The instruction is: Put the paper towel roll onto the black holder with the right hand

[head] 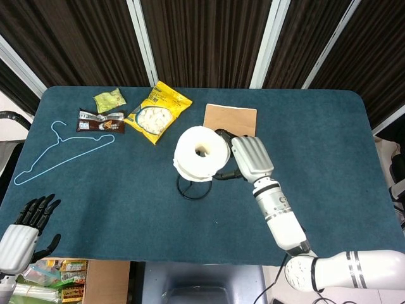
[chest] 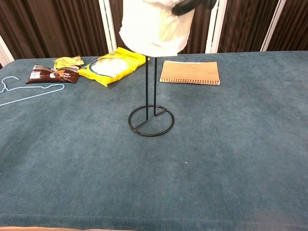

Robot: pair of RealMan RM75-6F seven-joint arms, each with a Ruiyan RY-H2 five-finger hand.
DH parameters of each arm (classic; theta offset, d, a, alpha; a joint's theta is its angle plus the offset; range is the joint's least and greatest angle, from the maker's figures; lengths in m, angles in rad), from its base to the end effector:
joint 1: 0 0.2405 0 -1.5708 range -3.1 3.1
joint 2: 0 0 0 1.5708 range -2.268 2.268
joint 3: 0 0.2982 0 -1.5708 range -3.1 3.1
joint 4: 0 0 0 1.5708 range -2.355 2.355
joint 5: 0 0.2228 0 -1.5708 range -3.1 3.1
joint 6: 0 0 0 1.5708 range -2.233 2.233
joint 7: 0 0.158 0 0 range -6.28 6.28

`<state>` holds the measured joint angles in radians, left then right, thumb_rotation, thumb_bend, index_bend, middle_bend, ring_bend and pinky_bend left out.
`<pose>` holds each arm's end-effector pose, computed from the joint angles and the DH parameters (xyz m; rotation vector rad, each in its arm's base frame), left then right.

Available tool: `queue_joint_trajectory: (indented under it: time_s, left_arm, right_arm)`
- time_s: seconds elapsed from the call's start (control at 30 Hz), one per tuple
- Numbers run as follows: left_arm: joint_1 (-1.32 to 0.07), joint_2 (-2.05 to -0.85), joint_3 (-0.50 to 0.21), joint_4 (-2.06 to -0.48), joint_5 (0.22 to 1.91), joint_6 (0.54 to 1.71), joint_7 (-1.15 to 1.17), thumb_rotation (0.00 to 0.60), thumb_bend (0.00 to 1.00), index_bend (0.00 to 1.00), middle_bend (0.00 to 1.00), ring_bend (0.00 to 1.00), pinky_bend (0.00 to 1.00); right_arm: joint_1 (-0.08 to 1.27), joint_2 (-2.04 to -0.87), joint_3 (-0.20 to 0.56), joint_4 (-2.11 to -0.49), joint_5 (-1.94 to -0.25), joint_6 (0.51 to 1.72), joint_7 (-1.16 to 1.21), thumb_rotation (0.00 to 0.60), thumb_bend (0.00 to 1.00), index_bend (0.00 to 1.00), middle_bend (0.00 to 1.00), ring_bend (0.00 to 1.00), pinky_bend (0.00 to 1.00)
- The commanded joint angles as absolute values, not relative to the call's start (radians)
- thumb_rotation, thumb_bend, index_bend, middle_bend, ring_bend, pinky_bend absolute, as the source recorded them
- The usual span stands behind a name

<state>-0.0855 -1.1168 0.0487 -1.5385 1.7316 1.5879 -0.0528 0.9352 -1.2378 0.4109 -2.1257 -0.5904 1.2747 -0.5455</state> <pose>-0.3380 0.1745 0.1583 -1.5897 -0.8019 -1.0124 -0.0368 -0.3781 0.1030 1.6015 -1.1149 1.1925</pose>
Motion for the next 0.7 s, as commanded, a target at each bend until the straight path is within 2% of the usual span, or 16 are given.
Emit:
queue_joint_trajectory:
  time_s: [0.03,0.07,0.13,0.2,0.33,0.57,0.63,0.7]
  left_arm:
    - [-0.087,-1.120,0.048,-1.540,1.731,1.585,-0.049,0.600,0.42,0.00,0.00,0.02,0.10]
    - [-0.088,-1.122,0.047,-1.541,1.730,1.584,-0.047,0.600,0.42,0.00,0.00,0.02,0.10]
    - [-0.089,-1.123,0.045,-1.541,1.727,1.583,-0.046,0.600,0.42,0.00,0.00,0.02,0.10]
    - [-0.090,-1.126,0.043,-1.542,1.725,1.581,-0.044,0.600,0.42,0.00,0.00,0.02,0.10]
    - [-0.094,-1.132,0.043,-1.546,1.726,1.576,-0.034,0.600,0.42,0.00,0.00,0.02,0.10]
    - [-0.100,-1.148,0.038,-1.554,1.722,1.565,-0.011,0.600,0.42,0.00,0.00,0.02,0.10]
    - [-0.093,-1.128,0.033,-1.538,1.707,1.580,-0.035,0.600,0.42,0.00,0.00,0.02,0.10]
    - [-0.096,-1.109,0.038,-1.519,1.719,1.586,-0.084,0.600,0.42,0.00,0.00,0.02,0.10]
  right_arm:
    - [0.935,-1.248,0.406,-2.115,-0.604,1.269,-0.527,0.600,0.30,0.47,0.52,0.48,0.52]
    - [0.932,-1.251,0.407,-2.112,-0.615,1.269,-0.515,0.600,0.30,0.37,0.47,0.44,0.50]
    - [0.926,-1.250,0.408,-2.110,-0.622,1.267,-0.497,0.600,0.30,0.11,0.34,0.32,0.43]
    - [0.924,-1.237,0.407,-2.116,-0.611,1.258,-0.496,0.600,0.29,0.01,0.23,0.22,0.37]
    - [0.922,-1.212,0.403,-2.126,-0.606,1.254,-0.504,0.600,0.21,0.00,0.08,0.07,0.26]
    - [0.890,-1.157,0.369,-2.162,-0.653,1.252,-0.501,0.600,0.18,0.00,0.05,0.05,0.25]
    - [0.860,-1.128,0.338,-2.188,-0.707,1.257,-0.499,0.600,0.18,0.00,0.04,0.04,0.24]
    - [0.798,-1.091,0.273,-2.216,-0.827,1.281,-0.492,0.600,0.18,0.00,0.03,0.03,0.22]
